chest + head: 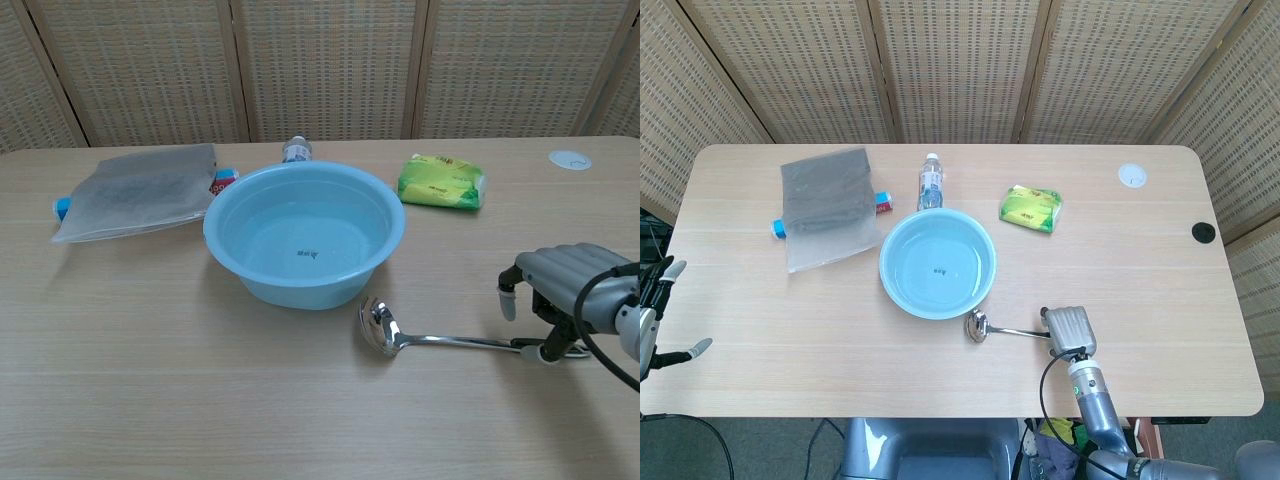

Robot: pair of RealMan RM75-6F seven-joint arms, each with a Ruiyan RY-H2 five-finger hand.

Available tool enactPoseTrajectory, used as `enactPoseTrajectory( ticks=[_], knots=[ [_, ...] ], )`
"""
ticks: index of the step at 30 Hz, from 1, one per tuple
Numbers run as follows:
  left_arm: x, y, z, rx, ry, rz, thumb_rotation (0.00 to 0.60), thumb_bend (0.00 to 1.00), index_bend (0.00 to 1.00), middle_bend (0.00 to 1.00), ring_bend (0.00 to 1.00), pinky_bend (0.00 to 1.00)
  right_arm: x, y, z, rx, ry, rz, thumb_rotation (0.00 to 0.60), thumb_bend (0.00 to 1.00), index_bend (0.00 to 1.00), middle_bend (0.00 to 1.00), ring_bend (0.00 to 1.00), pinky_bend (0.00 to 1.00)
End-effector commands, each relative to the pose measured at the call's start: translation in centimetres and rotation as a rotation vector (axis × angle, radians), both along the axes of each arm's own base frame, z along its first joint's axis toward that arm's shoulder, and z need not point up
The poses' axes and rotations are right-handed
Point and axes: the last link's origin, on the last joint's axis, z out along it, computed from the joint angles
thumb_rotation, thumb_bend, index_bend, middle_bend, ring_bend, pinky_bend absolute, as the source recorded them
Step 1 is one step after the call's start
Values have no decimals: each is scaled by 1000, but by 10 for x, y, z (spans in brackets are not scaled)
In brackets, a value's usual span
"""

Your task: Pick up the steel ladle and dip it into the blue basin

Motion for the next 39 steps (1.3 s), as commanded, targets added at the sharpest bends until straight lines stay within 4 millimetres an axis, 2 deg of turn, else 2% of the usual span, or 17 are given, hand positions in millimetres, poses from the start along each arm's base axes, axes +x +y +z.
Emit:
enactPoseTrajectory(
  ticks=[1,18,30,39],
  knots=[
    [0,0,0,-1,1,0,600,0,0,0,0,0,0,-1,-3,-3,-3,-3,600,264,476,962,894,1000],
    [0,2,-2,-11,5,3,600,0,0,0,0,0,2,-1,-20,4,36,-6,600,291,476,962,894,1000],
    [0,1,-4,-11,10,5,600,0,0,0,0,0,-12,-6,-18,-16,91,-7,600,301,476,962,894,1000],
    [1,1,-5,-12,14,5,600,0,0,0,0,0,-12,-5,-19,6,92,-18,600,302,476,962,894,1000]
  ],
)
